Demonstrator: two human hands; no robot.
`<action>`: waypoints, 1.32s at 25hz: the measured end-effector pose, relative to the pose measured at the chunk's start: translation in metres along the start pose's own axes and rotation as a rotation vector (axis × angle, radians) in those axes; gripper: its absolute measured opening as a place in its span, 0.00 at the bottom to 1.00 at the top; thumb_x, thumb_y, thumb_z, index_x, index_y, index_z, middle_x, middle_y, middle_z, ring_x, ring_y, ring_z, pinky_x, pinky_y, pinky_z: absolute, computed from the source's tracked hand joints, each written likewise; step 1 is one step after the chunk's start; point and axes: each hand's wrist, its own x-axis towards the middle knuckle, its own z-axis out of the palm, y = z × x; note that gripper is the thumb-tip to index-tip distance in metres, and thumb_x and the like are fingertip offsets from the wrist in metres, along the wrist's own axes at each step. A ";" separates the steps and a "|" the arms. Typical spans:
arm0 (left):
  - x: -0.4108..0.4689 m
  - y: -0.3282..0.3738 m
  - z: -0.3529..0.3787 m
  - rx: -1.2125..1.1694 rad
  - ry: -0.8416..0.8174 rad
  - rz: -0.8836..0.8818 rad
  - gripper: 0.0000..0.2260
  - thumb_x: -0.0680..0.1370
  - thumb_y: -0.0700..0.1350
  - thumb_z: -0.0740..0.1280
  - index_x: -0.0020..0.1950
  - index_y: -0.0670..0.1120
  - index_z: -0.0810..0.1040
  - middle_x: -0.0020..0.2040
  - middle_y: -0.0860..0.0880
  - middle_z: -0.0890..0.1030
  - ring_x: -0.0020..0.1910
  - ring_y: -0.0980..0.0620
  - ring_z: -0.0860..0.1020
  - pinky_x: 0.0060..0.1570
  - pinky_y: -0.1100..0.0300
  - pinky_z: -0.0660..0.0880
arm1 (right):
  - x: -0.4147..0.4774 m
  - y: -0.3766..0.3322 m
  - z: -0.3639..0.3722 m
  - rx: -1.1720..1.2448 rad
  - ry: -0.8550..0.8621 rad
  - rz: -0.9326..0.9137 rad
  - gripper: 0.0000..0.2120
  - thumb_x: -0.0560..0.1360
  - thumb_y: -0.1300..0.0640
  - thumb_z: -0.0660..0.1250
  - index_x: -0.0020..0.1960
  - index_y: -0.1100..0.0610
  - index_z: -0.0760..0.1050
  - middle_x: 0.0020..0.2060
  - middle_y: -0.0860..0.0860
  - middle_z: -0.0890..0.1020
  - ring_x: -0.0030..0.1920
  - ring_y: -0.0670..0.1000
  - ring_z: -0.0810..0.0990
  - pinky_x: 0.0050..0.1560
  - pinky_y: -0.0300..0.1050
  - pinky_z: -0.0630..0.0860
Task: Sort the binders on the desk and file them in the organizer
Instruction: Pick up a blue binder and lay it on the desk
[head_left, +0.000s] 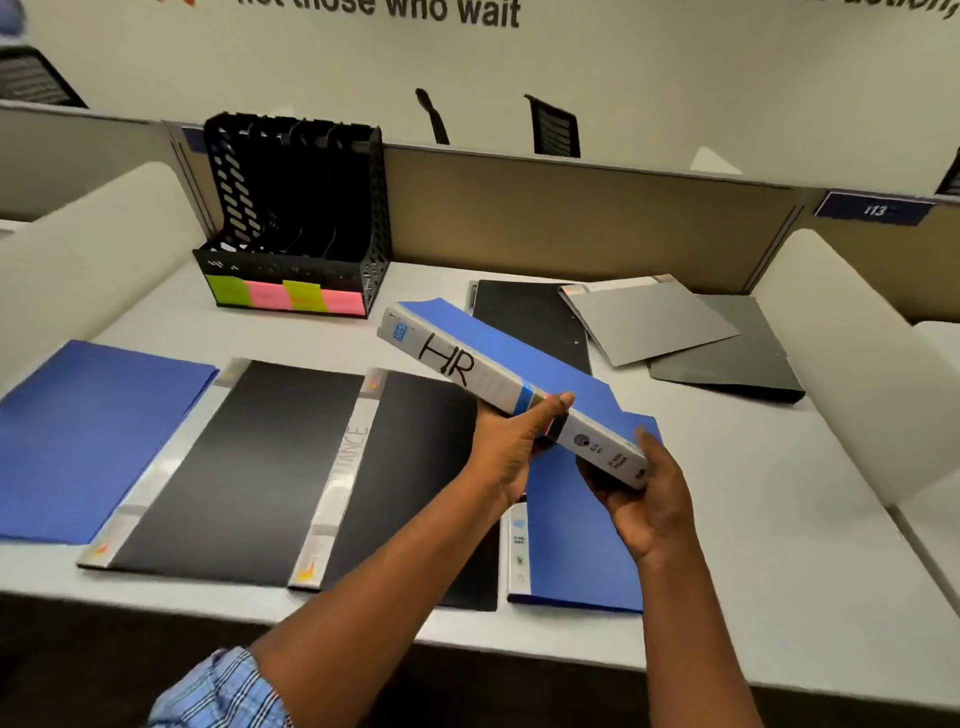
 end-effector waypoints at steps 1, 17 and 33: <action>-0.008 -0.003 -0.006 0.007 0.015 -0.010 0.33 0.62 0.42 0.79 0.63 0.44 0.69 0.53 0.38 0.79 0.50 0.42 0.82 0.49 0.43 0.80 | -0.004 0.004 -0.005 -0.005 0.002 0.022 0.10 0.74 0.50 0.68 0.49 0.56 0.73 0.42 0.60 0.76 0.48 0.62 0.79 0.45 0.55 0.82; -0.043 0.095 -0.172 0.052 -0.008 0.042 0.21 0.66 0.47 0.71 0.59 0.47 0.74 0.49 0.46 0.82 0.42 0.49 0.82 0.38 0.56 0.80 | 0.008 0.098 0.060 -0.419 0.404 -0.182 0.35 0.71 0.55 0.73 0.71 0.61 0.59 0.61 0.52 0.73 0.55 0.54 0.77 0.59 0.54 0.75; 0.000 0.262 -0.427 0.386 -0.018 -0.052 0.25 0.79 0.39 0.63 0.73 0.54 0.62 0.47 0.46 0.75 0.36 0.53 0.74 0.31 0.61 0.74 | -0.040 0.289 0.201 -1.264 0.120 -0.051 0.08 0.76 0.60 0.68 0.52 0.63 0.77 0.47 0.58 0.79 0.41 0.55 0.77 0.38 0.45 0.73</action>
